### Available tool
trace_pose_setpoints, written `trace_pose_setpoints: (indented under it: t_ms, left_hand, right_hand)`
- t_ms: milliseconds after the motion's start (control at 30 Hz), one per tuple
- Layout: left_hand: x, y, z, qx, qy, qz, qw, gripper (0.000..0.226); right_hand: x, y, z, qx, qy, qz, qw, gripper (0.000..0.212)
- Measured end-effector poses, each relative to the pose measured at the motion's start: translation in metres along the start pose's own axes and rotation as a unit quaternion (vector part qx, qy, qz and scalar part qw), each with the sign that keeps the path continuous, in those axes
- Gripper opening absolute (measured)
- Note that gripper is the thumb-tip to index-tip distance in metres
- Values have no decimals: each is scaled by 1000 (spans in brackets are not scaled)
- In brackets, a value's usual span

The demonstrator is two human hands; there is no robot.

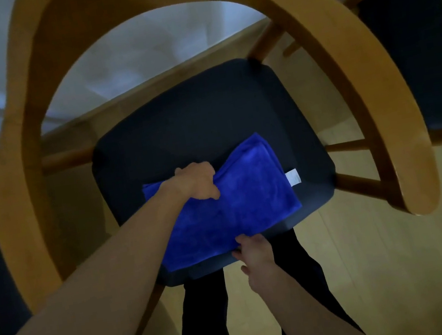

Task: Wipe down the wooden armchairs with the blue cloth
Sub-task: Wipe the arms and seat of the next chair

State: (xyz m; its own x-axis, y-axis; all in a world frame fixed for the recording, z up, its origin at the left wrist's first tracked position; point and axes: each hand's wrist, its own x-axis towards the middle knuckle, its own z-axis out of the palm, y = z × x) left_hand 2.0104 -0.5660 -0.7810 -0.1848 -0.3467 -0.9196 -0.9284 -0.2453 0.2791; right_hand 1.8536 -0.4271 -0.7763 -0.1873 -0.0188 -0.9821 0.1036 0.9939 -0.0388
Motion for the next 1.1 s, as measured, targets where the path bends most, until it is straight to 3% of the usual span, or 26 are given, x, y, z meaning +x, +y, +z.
trace_pose_setpoints:
  t_ms: [100, 200, 267, 433, 467, 533, 600, 633, 733, 800, 867, 967, 1033, 1100]
  left_hand:
    - [-16, -7, -21, -81, 10, 35, 996, 25]
    - [-42, -21, -52, -194, 140, 36, 970, 16]
    - [-65, -32, -73, -334, 216, 31, 917, 14]
    - [-102, -54, -106, -571, 381, 21, 727, 33]
    - [-102, -56, -106, -582, 415, 4, 699, 39]
    - [-99, -57, -98, -561, 468, -26, 682, 54]
    - [-89, -57, -76, -503, 492, -13, 710, 70]
    - [-83, -56, -62, -457, 488, -10, 743, 71]
    - [-61, -56, -5, -286, 390, -83, 871, 43]
    - [-51, -50, 43, -219, 314, -100, 918, 40]
    - [-50, -44, 84, -185, 309, -86, 929, 43]
    - [-50, -40, 119, -123, 312, -88, 938, 67]
    - [-48, -41, 127, -50, 296, -94, 949, 79]
    - [-45, -44, 122, -5, 299, -88, 950, 76]
  right_hand:
    - [-9, -18, -1, 27, 3, -75, 997, 4]
    - [-23, -73, 2, 18, 25, -188, 982, 11]
    - [-44, -120, 10, 7, 9, -271, 962, 14]
    - [-96, -213, 33, -127, -30, -453, 882, 36]
    - [-101, -222, 36, -158, -31, -481, 862, 35]
    - [-101, -229, 40, -210, -43, -505, 836, 28]
    - [-90, -220, 40, -266, -36, -513, 815, 24]
    - [-79, -212, 37, -299, -21, -517, 802, 22]
    - [-38, -175, 19, -390, 4, -476, 788, 19]
    - [-13, -147, 1, -413, 9, -416, 810, 18]
    - [2, -122, -16, -432, 18, -377, 819, 17]
    - [6, -102, -29, -468, 23, -351, 811, 19]
    - [2, -102, -32, -529, 12, -381, 758, 36]
    - [1, -106, -31, -620, 8, -425, 660, 56]
